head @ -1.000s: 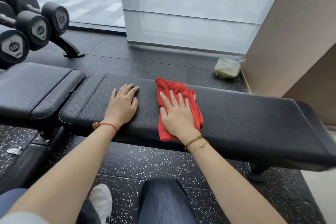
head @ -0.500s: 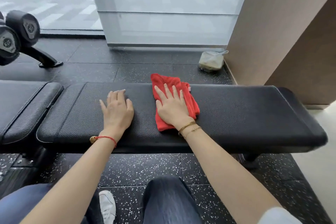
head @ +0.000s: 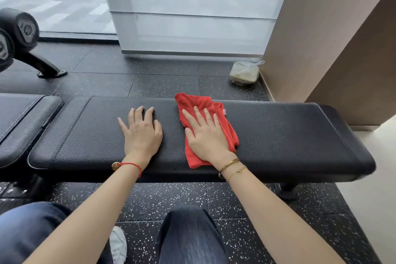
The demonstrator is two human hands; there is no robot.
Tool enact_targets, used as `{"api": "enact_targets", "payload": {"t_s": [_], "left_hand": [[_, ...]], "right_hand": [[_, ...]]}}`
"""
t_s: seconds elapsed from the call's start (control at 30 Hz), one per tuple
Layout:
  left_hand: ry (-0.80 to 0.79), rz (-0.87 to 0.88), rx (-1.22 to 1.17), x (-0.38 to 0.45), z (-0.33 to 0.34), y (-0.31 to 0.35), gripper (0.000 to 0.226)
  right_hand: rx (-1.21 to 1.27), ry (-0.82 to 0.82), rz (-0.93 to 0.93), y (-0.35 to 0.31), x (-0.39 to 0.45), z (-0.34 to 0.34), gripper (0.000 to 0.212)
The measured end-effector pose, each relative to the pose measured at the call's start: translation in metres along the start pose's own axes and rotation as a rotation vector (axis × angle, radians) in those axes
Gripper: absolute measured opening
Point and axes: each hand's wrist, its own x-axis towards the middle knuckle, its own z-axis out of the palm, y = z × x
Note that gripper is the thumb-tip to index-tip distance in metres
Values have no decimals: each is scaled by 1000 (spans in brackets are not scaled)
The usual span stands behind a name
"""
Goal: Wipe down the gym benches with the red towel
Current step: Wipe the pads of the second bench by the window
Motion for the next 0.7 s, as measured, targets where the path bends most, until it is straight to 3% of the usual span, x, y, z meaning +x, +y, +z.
{"api": "enact_targets", "payload": {"t_s": [0.23, 0.43, 0.7], "left_hand": [[2, -22, -25, -2, -4, 4, 49], [7, -6, -36, -4, -5, 5, 50], [52, 82, -13, -1, -6, 6, 46]], "right_hand": [[-14, 13, -28, 13, -9, -7, 56], [-3, -61, 184, 36, 25, -21, 56], [8, -47, 84, 11, 42, -14, 56]]}}
